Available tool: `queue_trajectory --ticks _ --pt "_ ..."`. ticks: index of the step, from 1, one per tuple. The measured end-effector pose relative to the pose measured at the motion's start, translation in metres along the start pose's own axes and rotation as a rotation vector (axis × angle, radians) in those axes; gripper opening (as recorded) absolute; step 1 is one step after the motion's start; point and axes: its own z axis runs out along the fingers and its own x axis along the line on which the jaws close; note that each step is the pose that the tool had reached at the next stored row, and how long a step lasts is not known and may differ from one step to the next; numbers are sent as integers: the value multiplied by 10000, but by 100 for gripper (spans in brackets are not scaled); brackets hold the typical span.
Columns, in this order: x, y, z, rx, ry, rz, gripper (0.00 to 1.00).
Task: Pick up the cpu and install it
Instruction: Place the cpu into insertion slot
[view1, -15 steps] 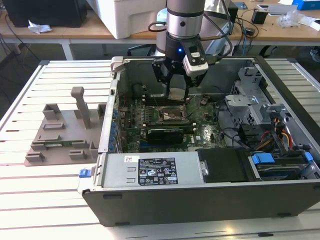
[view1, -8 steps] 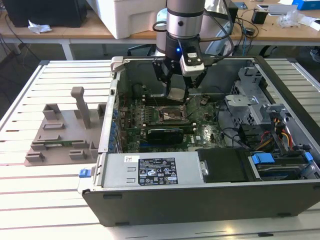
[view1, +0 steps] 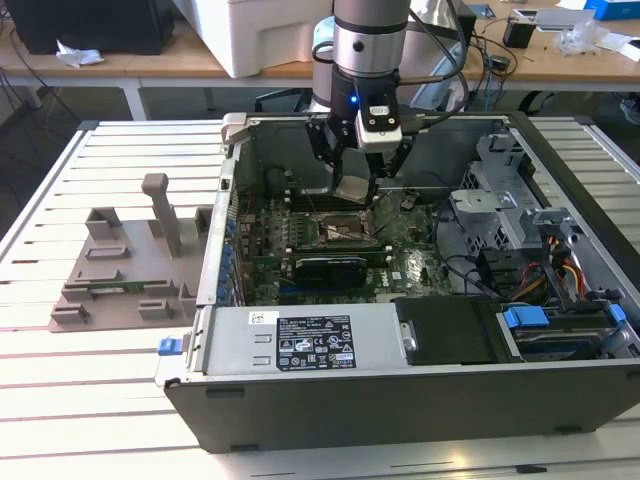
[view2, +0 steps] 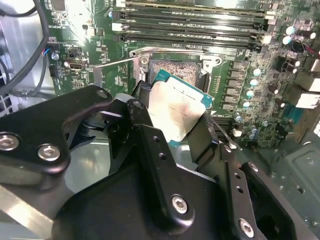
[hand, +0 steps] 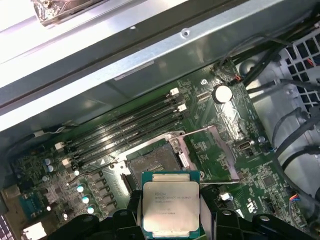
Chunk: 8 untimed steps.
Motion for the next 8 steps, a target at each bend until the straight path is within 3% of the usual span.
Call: queue_trajectory --ticks 8 --pt "0 0 0 30 -11 893 54"
